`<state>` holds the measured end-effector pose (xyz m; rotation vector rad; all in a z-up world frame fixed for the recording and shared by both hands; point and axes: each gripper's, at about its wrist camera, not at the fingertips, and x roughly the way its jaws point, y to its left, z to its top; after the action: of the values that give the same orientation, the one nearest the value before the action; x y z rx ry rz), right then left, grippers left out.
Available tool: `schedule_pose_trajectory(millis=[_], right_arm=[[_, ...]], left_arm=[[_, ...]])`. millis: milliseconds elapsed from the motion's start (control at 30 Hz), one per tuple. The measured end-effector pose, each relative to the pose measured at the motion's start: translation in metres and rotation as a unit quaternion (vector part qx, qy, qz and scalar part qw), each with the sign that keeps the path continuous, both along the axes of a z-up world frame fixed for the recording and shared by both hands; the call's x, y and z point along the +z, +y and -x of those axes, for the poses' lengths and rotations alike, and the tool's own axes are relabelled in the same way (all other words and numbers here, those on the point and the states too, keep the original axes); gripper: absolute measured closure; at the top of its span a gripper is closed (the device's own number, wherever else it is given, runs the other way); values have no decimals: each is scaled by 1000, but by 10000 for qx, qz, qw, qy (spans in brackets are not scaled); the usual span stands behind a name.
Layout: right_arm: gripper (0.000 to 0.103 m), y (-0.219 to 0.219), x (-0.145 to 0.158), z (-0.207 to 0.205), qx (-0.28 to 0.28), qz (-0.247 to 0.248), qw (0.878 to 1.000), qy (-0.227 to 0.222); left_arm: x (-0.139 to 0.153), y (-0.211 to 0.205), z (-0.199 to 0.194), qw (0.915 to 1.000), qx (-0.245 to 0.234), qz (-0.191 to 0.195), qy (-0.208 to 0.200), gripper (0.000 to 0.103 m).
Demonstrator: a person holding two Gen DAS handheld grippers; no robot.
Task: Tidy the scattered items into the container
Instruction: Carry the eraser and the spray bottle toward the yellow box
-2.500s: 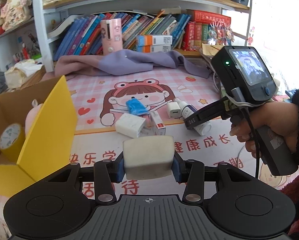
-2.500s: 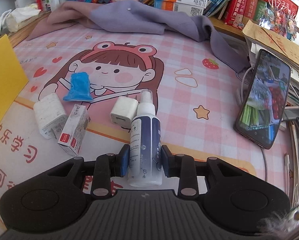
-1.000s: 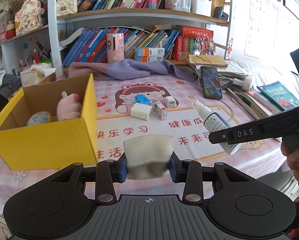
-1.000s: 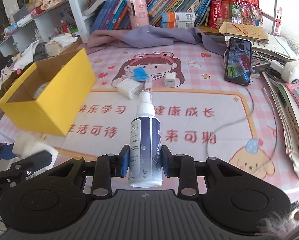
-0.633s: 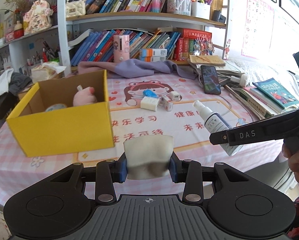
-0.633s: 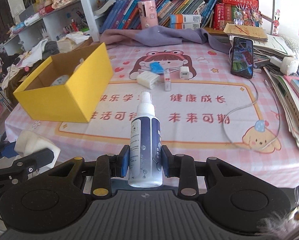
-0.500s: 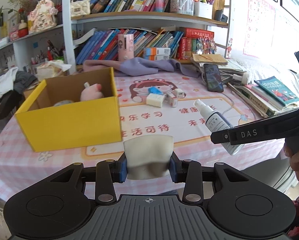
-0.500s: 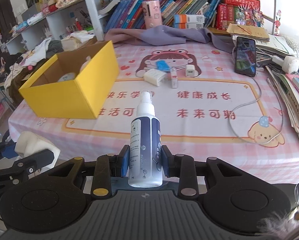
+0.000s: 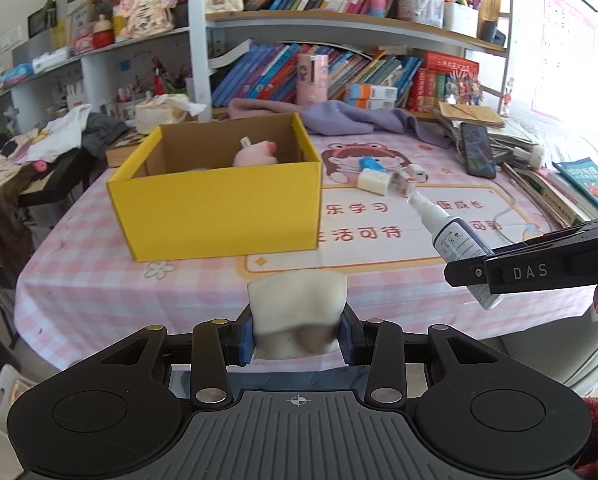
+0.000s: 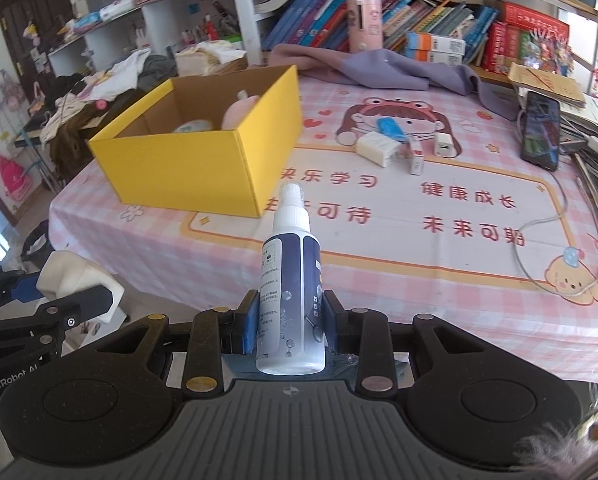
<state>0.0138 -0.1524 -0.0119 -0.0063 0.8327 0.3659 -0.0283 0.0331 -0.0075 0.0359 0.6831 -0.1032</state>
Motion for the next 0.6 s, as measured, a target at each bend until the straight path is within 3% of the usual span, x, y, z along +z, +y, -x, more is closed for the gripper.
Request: schedule_pose_trajectory(millis=[600], right_arm=[[73,47,-11,8,670,79,9974,234]], left_arm=[[-9,30,9,9995,175,12,245,65]])
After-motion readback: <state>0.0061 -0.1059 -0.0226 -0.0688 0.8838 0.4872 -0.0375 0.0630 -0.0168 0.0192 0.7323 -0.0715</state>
